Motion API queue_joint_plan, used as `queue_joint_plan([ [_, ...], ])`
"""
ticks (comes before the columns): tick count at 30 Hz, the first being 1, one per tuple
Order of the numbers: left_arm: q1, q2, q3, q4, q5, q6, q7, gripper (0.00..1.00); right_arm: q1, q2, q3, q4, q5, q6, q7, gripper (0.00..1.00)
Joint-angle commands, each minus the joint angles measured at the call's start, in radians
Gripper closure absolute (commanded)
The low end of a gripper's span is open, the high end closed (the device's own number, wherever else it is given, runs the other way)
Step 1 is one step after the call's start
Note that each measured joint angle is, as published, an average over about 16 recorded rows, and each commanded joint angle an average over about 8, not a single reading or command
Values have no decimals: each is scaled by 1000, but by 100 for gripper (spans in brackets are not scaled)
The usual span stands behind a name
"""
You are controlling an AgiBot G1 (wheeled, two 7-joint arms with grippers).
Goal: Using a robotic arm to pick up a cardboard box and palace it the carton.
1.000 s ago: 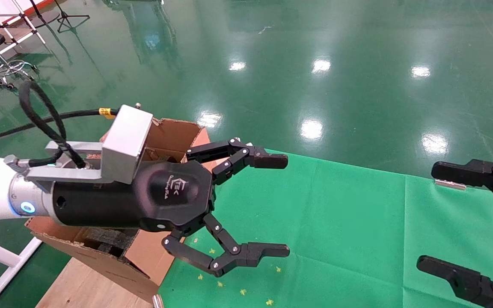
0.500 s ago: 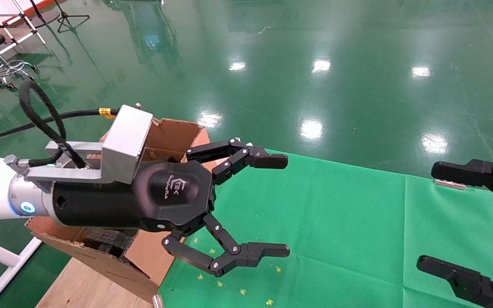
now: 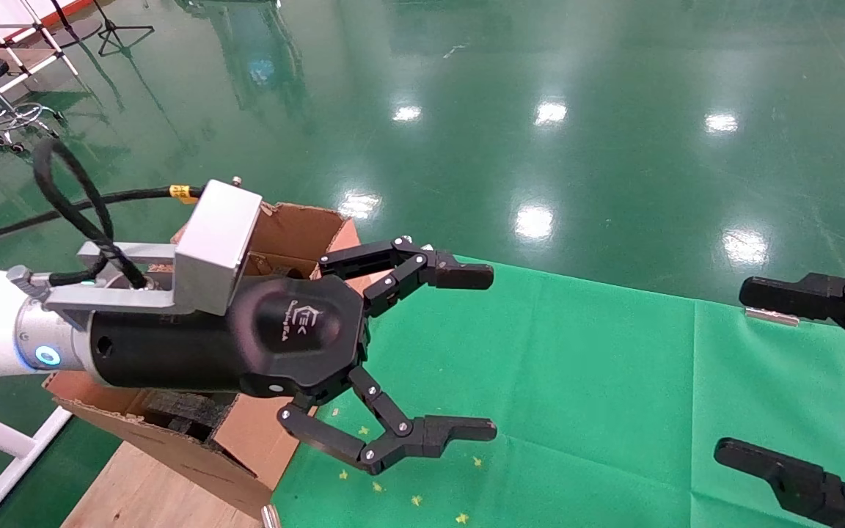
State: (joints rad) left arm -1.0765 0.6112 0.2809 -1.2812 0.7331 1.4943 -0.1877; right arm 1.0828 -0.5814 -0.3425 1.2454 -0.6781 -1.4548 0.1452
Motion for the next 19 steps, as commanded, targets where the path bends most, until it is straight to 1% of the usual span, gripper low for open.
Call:
queue_joint_plan([
  [1,0,0,0,0,0,0,0,0,0,0,0,0,0,0,0,0],
  [19,0,0,0,0,0,0,0,0,0,0,0,0,0,0,0,0],
])
